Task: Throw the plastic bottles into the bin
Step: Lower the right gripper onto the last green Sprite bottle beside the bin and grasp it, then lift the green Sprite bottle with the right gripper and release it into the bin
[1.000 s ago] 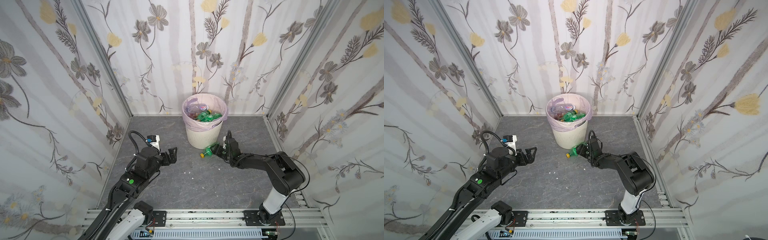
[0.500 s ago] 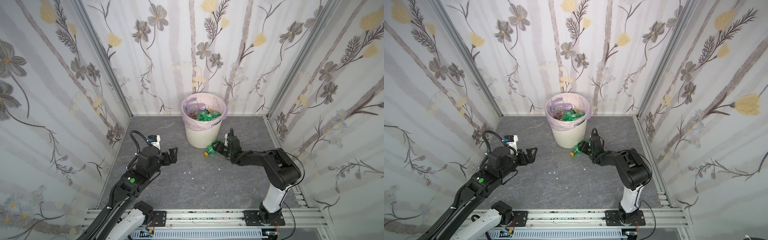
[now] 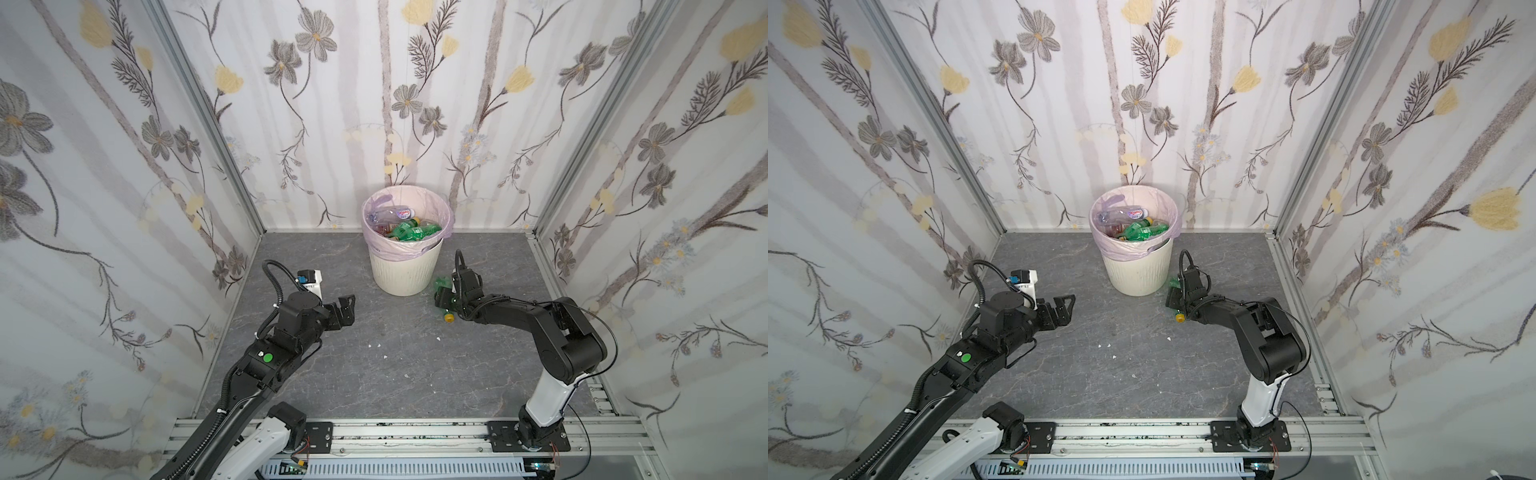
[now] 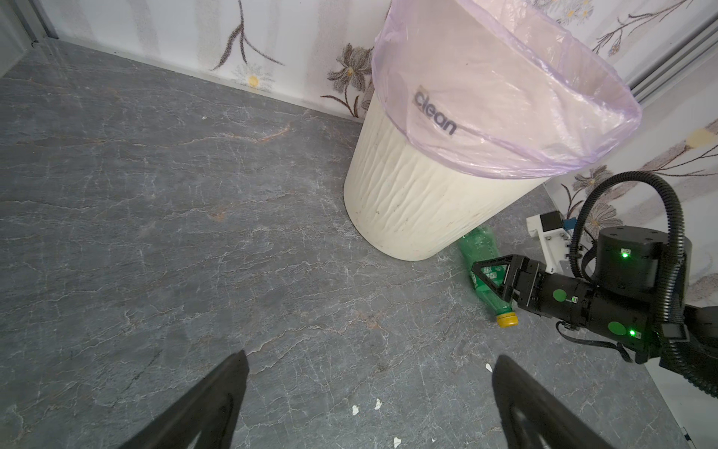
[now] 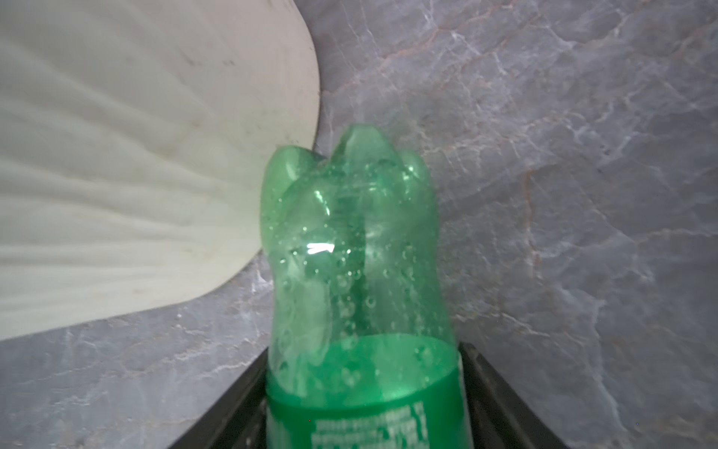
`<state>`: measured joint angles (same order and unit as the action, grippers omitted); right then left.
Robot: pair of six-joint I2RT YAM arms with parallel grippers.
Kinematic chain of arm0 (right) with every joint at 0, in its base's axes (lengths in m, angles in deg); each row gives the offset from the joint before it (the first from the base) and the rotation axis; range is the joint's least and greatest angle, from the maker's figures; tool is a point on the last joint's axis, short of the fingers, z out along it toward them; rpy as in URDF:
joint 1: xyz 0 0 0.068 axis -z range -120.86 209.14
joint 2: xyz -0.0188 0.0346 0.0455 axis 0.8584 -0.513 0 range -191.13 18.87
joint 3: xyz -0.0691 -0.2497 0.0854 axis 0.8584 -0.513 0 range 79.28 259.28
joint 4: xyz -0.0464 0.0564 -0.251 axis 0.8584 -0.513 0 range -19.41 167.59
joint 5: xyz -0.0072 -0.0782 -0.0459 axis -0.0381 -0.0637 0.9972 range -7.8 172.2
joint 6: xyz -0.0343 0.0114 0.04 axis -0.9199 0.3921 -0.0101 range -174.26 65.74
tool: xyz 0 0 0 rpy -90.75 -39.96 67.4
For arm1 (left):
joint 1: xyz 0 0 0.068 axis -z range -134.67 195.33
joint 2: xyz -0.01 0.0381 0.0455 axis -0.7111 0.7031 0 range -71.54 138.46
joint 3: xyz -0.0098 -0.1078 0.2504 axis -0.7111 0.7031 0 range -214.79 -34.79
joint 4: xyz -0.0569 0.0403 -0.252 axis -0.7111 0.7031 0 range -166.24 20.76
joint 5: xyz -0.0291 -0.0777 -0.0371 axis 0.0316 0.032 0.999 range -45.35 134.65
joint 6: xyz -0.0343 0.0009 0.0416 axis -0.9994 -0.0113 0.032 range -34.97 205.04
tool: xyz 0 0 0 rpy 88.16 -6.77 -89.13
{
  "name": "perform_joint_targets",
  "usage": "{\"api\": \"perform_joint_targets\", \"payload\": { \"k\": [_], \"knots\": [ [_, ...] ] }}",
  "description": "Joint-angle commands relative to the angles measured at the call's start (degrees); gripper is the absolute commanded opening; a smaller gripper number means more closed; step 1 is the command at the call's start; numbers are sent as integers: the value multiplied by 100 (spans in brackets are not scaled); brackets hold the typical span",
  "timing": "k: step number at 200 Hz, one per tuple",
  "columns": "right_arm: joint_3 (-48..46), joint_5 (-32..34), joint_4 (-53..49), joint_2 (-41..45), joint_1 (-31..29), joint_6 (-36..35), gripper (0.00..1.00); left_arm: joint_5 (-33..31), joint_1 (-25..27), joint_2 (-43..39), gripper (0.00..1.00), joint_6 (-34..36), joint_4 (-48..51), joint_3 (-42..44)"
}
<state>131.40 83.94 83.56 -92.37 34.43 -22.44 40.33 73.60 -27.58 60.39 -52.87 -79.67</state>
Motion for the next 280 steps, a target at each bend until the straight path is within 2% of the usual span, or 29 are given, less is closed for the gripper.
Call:
{"api": "perform_joint_targets", "payload": {
  "k": [1,45,85,134,158,175,208,225,242,260,280],
  "knots": [
    [-90,233,-249,160,2,-332,70,-69,-12,29,100,-49,-140,3],
    [-95,197,-179,283,1,-474,64,-96,-11,29,100,-57,-158,23],
    [-413,116,-111,1098,2,-644,62,-122,-11,55,100,-119,-217,137],
    [-821,547,-800,3153,10,-864,57,-215,-14,153,100,-146,-340,160],
    [-1244,148,-631,4466,1,-1257,56,-270,-15,204,100,-155,-419,182],
    [-1468,165,-484,5344,6,-1384,50,-298,-12,226,100,-168,-493,206],
    [-1377,-175,-623,6325,12,-1594,48,-184,-15,228,100,-185,-596,249],
    [-1195,-507,-656,6422,8,-1674,48,-184,-15,209,100,-181,-637,252],
    [-731,-765,-709,6169,2,-1743,48,-185,-15,205,100,-181,-658,230],
    [-62,-1021,-550,5531,1,-1855,48,-160,-15,224,100,-207,-680,208],
    [1139,-1041,-369,4241,9,-1940,43,-69,-15,275,100,-260,-802,237]
  ]
}}
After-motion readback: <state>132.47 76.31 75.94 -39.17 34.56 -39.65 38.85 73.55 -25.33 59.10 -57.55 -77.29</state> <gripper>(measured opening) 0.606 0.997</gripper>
